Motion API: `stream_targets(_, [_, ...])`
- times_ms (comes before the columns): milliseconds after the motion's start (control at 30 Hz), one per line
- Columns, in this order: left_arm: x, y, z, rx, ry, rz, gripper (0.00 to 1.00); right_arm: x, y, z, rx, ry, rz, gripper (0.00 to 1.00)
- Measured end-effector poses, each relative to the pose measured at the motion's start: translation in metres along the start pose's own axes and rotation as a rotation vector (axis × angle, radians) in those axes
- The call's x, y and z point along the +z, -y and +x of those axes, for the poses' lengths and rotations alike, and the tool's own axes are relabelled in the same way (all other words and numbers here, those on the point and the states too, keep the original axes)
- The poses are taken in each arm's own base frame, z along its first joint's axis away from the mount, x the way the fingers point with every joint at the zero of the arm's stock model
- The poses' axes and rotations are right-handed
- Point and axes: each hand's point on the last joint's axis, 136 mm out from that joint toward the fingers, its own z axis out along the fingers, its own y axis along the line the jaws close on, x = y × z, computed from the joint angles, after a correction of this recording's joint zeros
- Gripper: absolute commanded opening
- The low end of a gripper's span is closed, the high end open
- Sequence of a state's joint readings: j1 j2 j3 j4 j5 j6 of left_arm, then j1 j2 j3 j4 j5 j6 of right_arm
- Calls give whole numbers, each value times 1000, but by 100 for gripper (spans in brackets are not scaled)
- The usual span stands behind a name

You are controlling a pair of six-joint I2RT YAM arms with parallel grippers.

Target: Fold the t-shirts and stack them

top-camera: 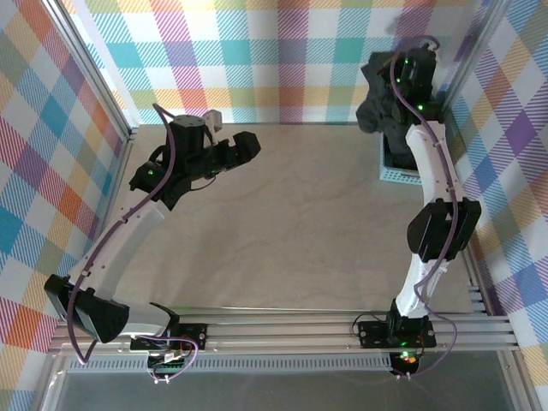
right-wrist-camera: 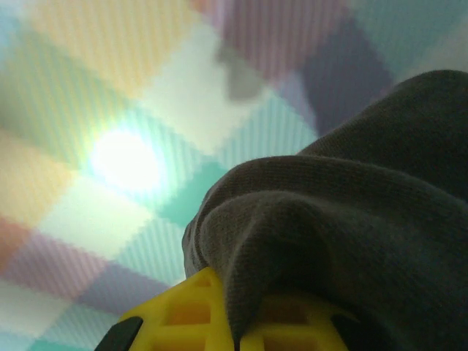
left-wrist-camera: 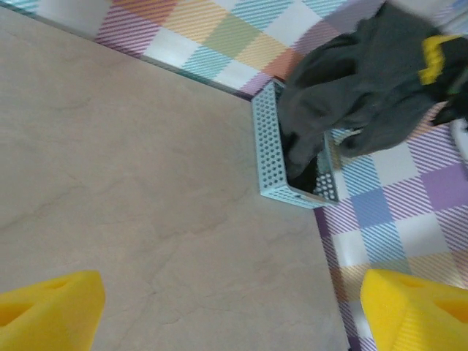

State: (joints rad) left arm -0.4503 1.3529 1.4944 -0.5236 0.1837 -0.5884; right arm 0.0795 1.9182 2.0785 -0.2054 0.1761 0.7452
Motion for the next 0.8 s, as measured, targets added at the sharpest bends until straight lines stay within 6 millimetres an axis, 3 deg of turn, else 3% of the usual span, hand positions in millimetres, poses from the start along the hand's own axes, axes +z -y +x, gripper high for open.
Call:
stream_targets(133, [-2, -21, 0, -11, 21, -107, 92, -25, -76, 1, -71, 2, -172, 0])
stream_targets(233, [-9, -41, -1, -22, 49, -215, 93, -49, -130, 30, -114, -52, -293, 0])
stream_targets(300, [-17, -53, -3, -28, 72, -281, 94, -67, -158, 70, -141, -127, -355, 0])
stream_targets(367, [-26, -61, -6, -30, 97, -329, 95, -85, -177, 126, -162, -238, -396, 0])
stream_targets(433, [-36, -68, -8, -30, 120, -370, 95, -103, -189, 193, -189, -378, -426, 30])
stream_targets(500, [-47, -77, -10, -40, 140, -415, 95, -124, -194, 279, -234, -564, -460, 59])
stream_targets(600, [-60, -97, -9, -69, 144, -497, 96, -159, -188, 401, -301, -850, -530, 76])
stream_targets(667, [-65, -109, -6, -86, 132, -541, 96, -185, -165, 467, -348, -1019, -541, 79])
stream_targets(733, [-67, -121, 1, -107, 109, -581, 96, -204, -129, 506, -377, -1155, -497, 79])
stream_targets(800, [-67, -134, 13, -123, 69, -619, 96, -203, -98, 515, -377, -1220, -431, 77])
